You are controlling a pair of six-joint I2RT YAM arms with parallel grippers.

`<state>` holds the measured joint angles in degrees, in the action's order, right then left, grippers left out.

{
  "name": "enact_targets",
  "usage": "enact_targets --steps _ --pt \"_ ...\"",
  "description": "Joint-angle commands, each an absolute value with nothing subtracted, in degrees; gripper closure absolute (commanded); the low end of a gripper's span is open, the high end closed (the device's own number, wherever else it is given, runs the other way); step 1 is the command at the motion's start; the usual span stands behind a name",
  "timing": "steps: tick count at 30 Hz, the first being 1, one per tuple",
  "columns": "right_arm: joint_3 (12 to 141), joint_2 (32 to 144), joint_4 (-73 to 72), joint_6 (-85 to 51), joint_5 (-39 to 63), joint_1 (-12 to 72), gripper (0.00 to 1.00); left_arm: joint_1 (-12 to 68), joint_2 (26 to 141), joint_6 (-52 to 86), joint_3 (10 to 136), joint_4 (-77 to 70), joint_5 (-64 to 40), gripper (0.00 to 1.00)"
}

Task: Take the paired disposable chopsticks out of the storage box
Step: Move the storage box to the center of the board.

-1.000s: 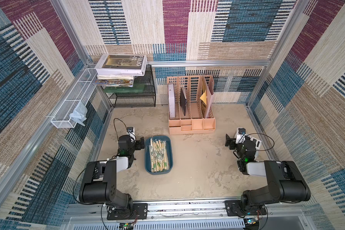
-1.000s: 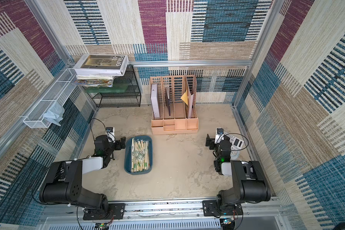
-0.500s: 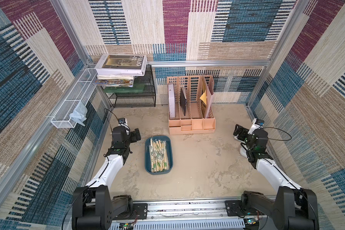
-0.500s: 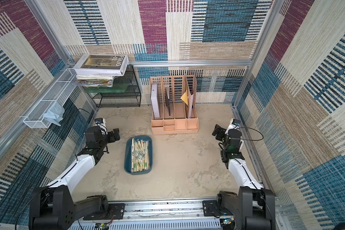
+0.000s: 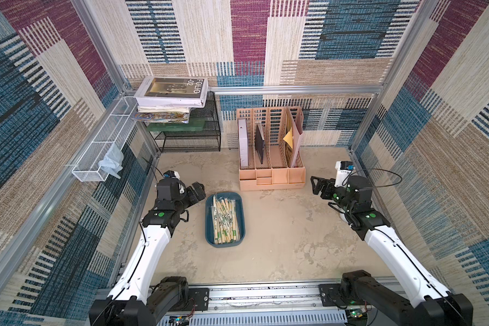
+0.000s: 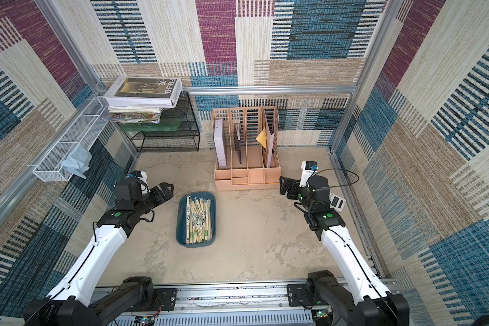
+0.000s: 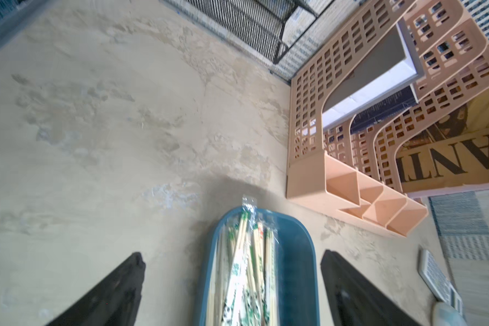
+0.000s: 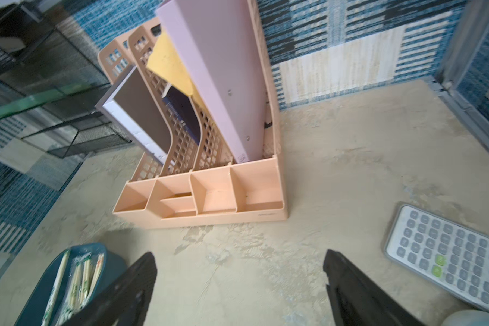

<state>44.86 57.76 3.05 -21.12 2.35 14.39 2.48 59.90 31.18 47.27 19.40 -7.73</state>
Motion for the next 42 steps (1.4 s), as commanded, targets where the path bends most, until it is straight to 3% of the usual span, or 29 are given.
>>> enact_targets --steps 1,8,17,22,28,36,42 --pt "48.2 59.8 9.4 -20.1 -0.5 20.1 0.04 4.6 58.8 34.6 46.9 23.5 -8.9 0.01" --pt "57.8 71.5 13.6 -23.3 -2.8 35.1 0.04 9.3 60.8 34.9 47.4 27.6 -6.2 0.01" --pt "70.2 88.0 16.2 -28.0 -7.9 48.4 0.02 8.2 63.0 38.3 48.3 31.7 5.1 0.01" --pt "70.5 89.3 17.6 -29.3 -8.9 47.9 0.03 7.3 65.7 37.4 44.1 20.9 -7.2 0.01" --pt "65.3 85.0 17.4 -30.7 -9.6 43.8 0.04 7.6 66.8 37.8 38.4 12.3 -13.6 0.01" --pt "58.6 78.8 16.0 -31.5 -7.3 37.9 0.04 10.2 71.5 38.7 38.0 7.1 -17.0 0.01" --pt "55.1 75.3 15.5 -31.8 -6.5 35.1 0.04 16.9 75.5 39.8 41.0 4.6 -16.2 0.01"
